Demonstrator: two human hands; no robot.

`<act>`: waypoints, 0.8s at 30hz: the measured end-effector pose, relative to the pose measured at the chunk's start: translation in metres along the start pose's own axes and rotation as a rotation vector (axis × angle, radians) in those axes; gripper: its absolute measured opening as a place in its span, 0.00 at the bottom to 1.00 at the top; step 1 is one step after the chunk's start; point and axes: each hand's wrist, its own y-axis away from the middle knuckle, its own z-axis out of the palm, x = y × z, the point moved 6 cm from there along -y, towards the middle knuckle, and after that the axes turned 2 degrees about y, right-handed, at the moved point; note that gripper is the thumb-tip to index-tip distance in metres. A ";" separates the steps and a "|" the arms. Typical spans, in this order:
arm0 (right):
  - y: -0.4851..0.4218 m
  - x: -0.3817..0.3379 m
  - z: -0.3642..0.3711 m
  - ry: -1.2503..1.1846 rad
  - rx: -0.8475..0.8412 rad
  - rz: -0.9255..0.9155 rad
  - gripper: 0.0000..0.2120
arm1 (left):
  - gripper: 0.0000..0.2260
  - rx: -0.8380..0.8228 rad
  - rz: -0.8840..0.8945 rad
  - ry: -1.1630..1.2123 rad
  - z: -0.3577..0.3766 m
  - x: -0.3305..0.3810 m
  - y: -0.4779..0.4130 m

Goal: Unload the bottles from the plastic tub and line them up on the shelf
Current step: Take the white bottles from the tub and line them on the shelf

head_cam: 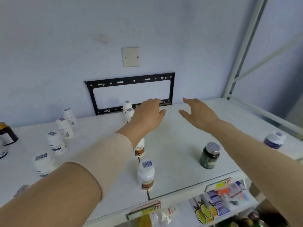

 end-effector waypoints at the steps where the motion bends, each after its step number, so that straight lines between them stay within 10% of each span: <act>1: 0.013 0.015 -0.010 0.009 0.015 0.028 0.27 | 0.22 -0.003 0.033 0.004 0.004 0.019 0.002; 24: 0.423 0.436 -0.138 0.110 0.153 0.786 0.25 | 0.21 -0.430 0.664 0.179 0.275 0.515 0.157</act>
